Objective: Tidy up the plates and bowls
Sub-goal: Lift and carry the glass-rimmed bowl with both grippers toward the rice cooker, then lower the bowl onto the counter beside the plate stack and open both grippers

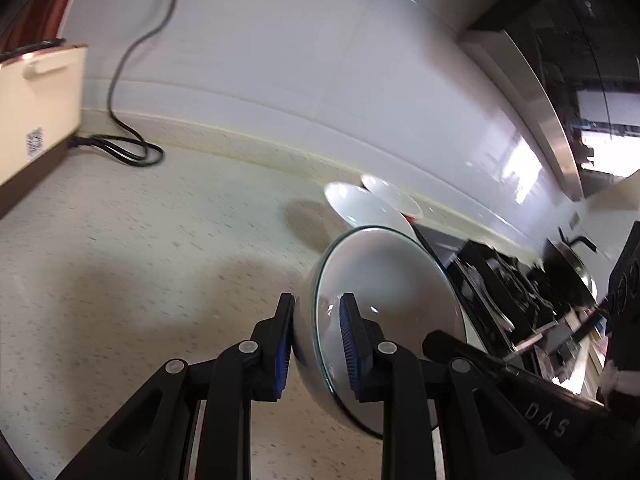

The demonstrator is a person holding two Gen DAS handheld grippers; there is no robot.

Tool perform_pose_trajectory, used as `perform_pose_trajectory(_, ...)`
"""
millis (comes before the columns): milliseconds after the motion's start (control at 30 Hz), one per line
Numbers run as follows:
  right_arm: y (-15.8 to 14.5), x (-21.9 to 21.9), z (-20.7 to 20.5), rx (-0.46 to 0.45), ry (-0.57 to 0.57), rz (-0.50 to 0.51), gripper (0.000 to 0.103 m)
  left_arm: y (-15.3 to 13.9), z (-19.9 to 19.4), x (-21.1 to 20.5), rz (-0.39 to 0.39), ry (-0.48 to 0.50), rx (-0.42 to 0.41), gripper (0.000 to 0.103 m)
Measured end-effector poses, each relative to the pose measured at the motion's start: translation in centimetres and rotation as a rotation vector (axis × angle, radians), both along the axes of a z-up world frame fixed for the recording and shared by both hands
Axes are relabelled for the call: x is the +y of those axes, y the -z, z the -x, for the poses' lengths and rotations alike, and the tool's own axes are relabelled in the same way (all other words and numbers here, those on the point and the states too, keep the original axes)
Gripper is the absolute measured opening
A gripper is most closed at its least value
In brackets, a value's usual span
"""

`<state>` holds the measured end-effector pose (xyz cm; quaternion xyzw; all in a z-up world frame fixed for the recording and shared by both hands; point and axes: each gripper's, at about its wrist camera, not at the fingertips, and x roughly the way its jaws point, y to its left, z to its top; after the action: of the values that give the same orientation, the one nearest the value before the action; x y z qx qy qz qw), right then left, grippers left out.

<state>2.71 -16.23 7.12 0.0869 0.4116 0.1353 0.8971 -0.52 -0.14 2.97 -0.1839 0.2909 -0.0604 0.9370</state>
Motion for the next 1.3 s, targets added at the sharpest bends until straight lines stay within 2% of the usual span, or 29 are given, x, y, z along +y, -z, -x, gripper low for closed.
perform_pose_trajectory(333, -1.1, 4.0, -2.3, -0.009, -0.216, 0.011, 0.012, -0.6, 0.7, 2.9, -0.002, -0.188, -0.042, 0.024)
perform_pose_trajectory(667, -0.7, 7.4, -4.6, -0.002, -0.433, -0.005, 0.013, -0.5, 1.2, 5.1, -0.03, -0.371, -0.014, 0.026)
perform_pose_trajectory(867, 0.6, 7.6, -5.6, 0.029, -0.469, -0.061, 0.013, 0.0, 0.5, 5.1, -0.058, -0.415, 0.027, 0.03)
perform_pose_trajectory(1000, 1.1, 7.7, -5.5, 0.045, -0.476, -0.073, 0.013, 0.3, 0.4, 5.2, -0.034, -0.42, 0.057, 0.03)
perform_pose_trajectory(1133, 1.4, 8.1, -5.3, 0.064, -0.497, -0.088, 0.013, 0.4, 0.7, 5.8, 0.007, -0.434, 0.085, 0.039)
perform_pose_trajectory(1300, 2.3, 9.0, -4.8, 0.109, -0.521, -0.103, 0.013, 0.4, 1.1, 7.0, 0.034, -0.481, 0.114, 0.041)
